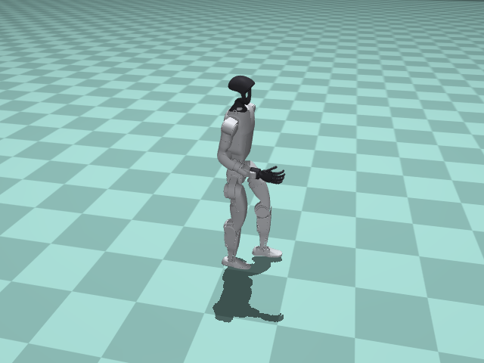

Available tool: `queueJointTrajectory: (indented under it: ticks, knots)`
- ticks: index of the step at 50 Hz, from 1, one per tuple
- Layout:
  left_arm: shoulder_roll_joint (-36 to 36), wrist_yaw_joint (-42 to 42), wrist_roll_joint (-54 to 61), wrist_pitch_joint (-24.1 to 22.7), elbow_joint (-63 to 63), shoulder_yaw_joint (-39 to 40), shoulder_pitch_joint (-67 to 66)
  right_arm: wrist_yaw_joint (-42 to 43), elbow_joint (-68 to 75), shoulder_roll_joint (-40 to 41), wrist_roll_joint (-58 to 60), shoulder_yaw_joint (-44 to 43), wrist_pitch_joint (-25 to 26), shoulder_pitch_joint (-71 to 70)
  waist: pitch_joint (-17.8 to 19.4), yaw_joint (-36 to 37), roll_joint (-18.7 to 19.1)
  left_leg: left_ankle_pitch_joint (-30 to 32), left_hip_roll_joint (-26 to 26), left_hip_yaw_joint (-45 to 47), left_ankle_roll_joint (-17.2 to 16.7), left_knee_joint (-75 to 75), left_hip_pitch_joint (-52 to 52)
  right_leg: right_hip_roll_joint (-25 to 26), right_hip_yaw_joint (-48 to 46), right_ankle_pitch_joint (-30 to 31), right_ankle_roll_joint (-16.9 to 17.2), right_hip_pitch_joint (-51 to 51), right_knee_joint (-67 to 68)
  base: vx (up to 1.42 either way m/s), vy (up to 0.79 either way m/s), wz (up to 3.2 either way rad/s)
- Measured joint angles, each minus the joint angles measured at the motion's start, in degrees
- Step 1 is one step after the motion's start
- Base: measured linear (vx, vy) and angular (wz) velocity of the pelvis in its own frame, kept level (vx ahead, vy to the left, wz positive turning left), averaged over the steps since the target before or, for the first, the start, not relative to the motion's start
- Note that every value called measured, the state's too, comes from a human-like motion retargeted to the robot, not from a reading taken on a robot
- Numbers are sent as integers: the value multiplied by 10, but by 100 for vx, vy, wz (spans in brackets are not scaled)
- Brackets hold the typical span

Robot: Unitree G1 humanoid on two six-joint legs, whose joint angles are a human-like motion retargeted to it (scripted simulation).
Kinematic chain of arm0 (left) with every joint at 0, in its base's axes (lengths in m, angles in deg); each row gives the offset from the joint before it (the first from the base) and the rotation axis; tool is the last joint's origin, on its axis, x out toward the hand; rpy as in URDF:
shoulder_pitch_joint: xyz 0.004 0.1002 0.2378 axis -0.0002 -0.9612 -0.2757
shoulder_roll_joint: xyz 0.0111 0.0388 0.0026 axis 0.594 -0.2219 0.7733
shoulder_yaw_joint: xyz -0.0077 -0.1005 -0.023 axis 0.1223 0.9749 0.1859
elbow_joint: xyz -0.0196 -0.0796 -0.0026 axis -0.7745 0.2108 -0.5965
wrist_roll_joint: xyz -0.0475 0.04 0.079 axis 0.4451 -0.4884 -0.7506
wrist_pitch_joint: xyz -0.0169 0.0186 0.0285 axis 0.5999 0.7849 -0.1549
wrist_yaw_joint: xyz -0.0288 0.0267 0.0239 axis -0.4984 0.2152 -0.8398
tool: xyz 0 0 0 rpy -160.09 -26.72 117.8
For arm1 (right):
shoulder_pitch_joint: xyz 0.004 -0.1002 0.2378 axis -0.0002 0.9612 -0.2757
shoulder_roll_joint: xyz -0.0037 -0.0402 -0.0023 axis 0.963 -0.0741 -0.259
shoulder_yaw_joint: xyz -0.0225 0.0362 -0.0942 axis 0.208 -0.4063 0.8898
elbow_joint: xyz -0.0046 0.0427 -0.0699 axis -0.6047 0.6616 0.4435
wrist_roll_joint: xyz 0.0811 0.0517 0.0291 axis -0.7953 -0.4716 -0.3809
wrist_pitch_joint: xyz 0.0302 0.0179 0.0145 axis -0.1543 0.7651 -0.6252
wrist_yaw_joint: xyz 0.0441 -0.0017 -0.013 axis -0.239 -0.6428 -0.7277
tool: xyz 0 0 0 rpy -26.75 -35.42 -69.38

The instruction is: Walk run

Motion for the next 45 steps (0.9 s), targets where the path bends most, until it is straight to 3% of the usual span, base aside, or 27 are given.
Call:
queueJointTrajectory:
  ticks: [3,6,8,11,13,15,17,20,22,24,28,32,39,40,43,45]
  knots:
    - [-30,-11,-1,34,-17,24,-34,37,-1,8,17,-5,-2,4,6,20,4,-29,-10,14,25,-119,-13,13,6,-14,-9,26,0,67,-9,-60]
    - [-52,-55,-19,52,-33,34,-65,92,-3,16,35,-6,-12,11,7,32,-1,-69,-28,43,22,-214,-15,14,7,-25,-16,49,7,68,-9,-39]
    - [-61,-83,-38,52,-45,37,-79,114,-3,21,45,-9,-19,17,8,37,1,-81,-31,50,15,-230,-9,22,7,-27,-19,64,17,71,-8,-29]
    - [-69,-97,-71,67,-54,41,-93,115,-2,24,56,-7,-30,32,-2,52,-9,-89,-19,85,49,-186,1,23,24,-3,-14,78,37,77,-7,-60]
    - [-70,-91,-96,78,-54,45,-101,106,2,26,55,-7,-32,44,-17,66,-19,-58,-19,86,68,-178,10,16,23,34,-1,86,52,103,-4,-74]
    - [-65,-84,-111,84,-54,44,-105,91,7,29,52,-6,-29,57,-35,70,-24,-26,-27,63,65,-177,23,8,4,95,25,92,73,97,-4,-51]
    - [-53,-81,-108,90,-54,39,-97,79,10,27,52,2,-31,69,-46,65,-31,-28,-28,49,73,-160,31,4,15,189,66,87,117,103,-3,-21]
    - [-24,-75,-89,95,-54,19,-52,76,10,26,53,7,-33,73,-46,42,-10,-62,-16,13,74,-136,56,54,56,304,127,45,235,79,-4,50]
    - [-7,-60,-76,85,-46,5,-10,76,9,22,57,6,-32,64,-41,34,7,-80,-5,8,71,-139,89,88,57,328,142,1,334,77,-8,36]
    - [6,-41,-65,67,-24,-11,35,77,9,20,60,-1,-35,53,-37,39,21,-95,7,0,64,-140,111,95,53,307,130,-36,390,74,-3,-10]
    - [21,0,-74,32,46,-31,123,98,1,26,56,-25,-39,51,-30,19,49,-111,13,-19,53,-158,164,73,19,184,88,-113,425,60,2,83]
    - [32,0,-65,-12,121,-50,196,116,-13,31,46,-34,-50,68,-28,-17,59,-127,3,-46,45,-173,208,36,23,98,98,-168,338,65,-9,112]
    - [57,-7,-5,-63,188,-63,280,137,-25,38,38,-30,-55,80,6,-54,28,-162,-41,-62,25,-187,308,-54,58,82,112,-203,82,63,-17,49]
    - [59,-4,2,-68,190,-66,286,140,-27,38,41,-30,-55,81,10,-60,30,-166,-39,-65,19,-188,321,-61,58,85,111,-210,50,62,-15,58]
    - [63,-1,4,-76,183,-72,292,145,-36,32,49,-29,-59,86,16,-72,44,-181,-32,-68,1,-181,346,-62,68,67,152,-219,-29,76,-24,29]
    - [67,0,-5,-76,174,-78,289,145,-38,30,47,-29,-62,84,20,-77,51,-183,-25,-71,-14,-171,359,-60,45,81,136,-215,-33,70,-29,12]
